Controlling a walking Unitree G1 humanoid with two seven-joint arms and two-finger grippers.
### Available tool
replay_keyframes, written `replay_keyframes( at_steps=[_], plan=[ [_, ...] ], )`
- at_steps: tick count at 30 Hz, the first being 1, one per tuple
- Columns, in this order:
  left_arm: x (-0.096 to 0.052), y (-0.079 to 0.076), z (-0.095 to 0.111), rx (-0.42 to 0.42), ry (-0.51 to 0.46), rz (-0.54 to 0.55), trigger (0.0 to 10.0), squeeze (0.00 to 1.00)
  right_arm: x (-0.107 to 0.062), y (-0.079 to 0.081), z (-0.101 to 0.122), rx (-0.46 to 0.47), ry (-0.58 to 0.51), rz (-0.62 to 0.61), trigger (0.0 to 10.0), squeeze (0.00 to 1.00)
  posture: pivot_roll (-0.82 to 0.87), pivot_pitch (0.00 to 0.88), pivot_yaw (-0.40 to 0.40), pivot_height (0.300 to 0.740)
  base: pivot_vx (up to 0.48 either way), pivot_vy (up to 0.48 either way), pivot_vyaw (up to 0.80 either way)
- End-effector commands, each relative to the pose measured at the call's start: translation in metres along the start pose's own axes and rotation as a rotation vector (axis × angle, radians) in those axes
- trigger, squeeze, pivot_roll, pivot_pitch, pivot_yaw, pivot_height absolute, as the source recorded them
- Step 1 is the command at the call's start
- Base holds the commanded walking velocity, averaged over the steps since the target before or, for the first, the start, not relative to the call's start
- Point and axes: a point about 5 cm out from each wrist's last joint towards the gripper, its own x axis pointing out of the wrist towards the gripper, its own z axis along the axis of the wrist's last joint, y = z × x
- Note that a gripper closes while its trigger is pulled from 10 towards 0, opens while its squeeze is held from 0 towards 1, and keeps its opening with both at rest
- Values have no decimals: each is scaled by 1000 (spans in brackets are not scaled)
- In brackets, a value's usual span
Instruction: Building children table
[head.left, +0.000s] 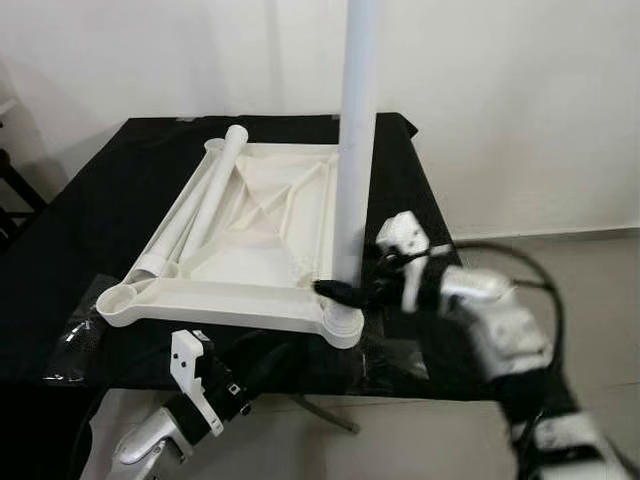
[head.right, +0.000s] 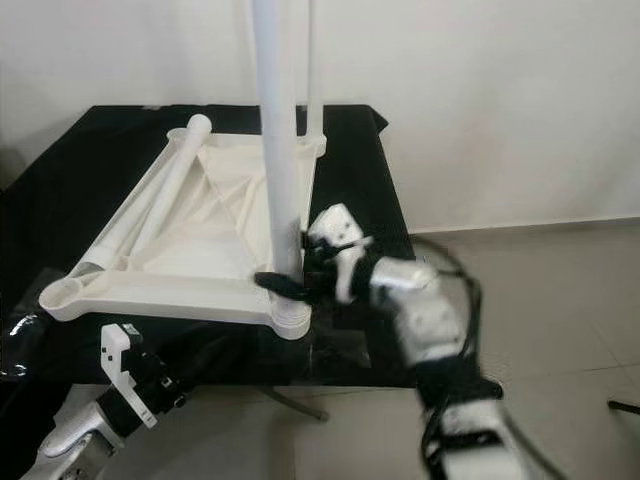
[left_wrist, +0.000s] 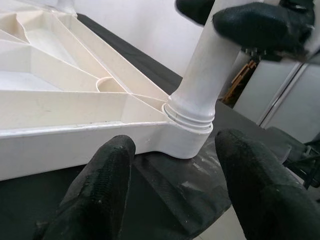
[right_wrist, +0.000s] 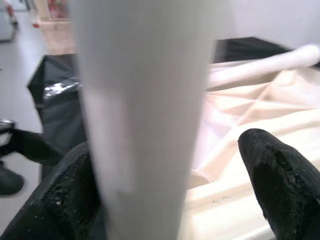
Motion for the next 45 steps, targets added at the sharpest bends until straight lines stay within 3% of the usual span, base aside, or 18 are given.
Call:
replay_keyframes(
  at_steps=[1, 6, 7, 10, 21, 23, 24, 29, 30, 31, 32, 34, 35, 41, 42, 43, 44, 45],
  plan=[
    [-2, 2, -2, -5, 14, 14, 10000, 0, -1, -4, -5, 16, 18, 86, 10000, 0, 69, 0, -1, 740, 0, 0, 0],
    [-1, 3, -2, -5, 15, 13, 10000, 0, -1, -16, 1, 29, 30, 177, 10000, 0, 73, 0, 1, 740, 0, 0, 0],
    [-1, 3, -2, -5, 15, 14, 10000, 0, -1, -18, 3, 46, 25, 196, 392, 0, 77, 0, -1, 740, 0, 0, 0],
    [-1, 3, -1, -4, 14, 14, 10000, 0, 0, -21, 5, 63, 16, 233, 0, 0, 79, 0, -3, 740, 0, 0, 0],
    [0, 2, -2, -7, 8, 14, 10000, 0, -7, -27, -2, 61, 23, 220, 0, 0, 63, 0, -7, 740, 0, 0, 0],
    [0, 1, -1, -8, 4, 14, 10000, 0, -13, -21, -13, 57, 20, 127, 0, 0, 51, 0, -10, 740, 0, 0, 0],
    [-1, 0, -1, -9, 3, 15, 10000, 0, -10, -5, -31, 83, 42, 12, 0, 0, 46, 0, -12, 740, 0, 0, 0],
    [-3, 0, -1, -9, 2, 14, 10000, 0, -1, 12, -49, 123, 81, -108, 0, 0, 43, 0, -12, 740, 0, 0, 0],
    [-4, 0, 0, -9, 3, 14, 10000, 0, 8, 23, -65, 192, 114, -373, 0, 0, 32, 0, 2, 740, 0, 0, 0],
    [-4, 0, 0, -9, 3, 14, 10000, 0, 8, 23, -65, 192, 114, -373, 0, 0, 32, 0, 2, 740, 0, 0, 0],
    [-5, 1, 1, -10, 6, 13, 10000, 0, 13, 44, -82, 265, 146, -597, 0, 0, 34, 0, 15, 740, 0, 0, 0],
    [-5, 1, 1, -10, 6, 13, 10000, 0, 13, 44, -82, 265, 146, -597, 0, 0, 34, 0, 15, 740, 0, 0, 0],
    [-5, 2, 1, -10, 12, 8, 10000, 0, 17, 61, -88, 317, 146, -751, 0, 0, 29, 0, 26, 740, 0, 0, 0],
    [-5, 2, 1, -12, 17, 4, 10000, 0, 30, 60, -74, 309, 109, -796, 0, 0, 41, 0, 11, 740, 0, 0, 0],
    [-6, 1, 1, -9, 15, 7, 10000, 0, 33, 55, -67, 302, 111, -785, 10000, 0, 44, 0, 10, 740, 0, 0, 0],
    [-6, 1, 1, -9, 15, 7, 10000, 0, 33, 55, -67, 302, 111, -785, 10000, 0, 44, 0, 10, 740, 0, 0, 0],
    [-5, 1, 1, -8, 14, 9, 10000, 0, 37, 53, -60, 301, 96, -730, 10000, 741, 43, 0, 12, 740, 0, 0, 0],
    [-5, 1, 1, -8, 14, 9, 10000, 0, 37, 53, -60, 301, 96, -730, 10000, 741, 43, 0, 12, 740, 0, 0, 0]
  ],
)
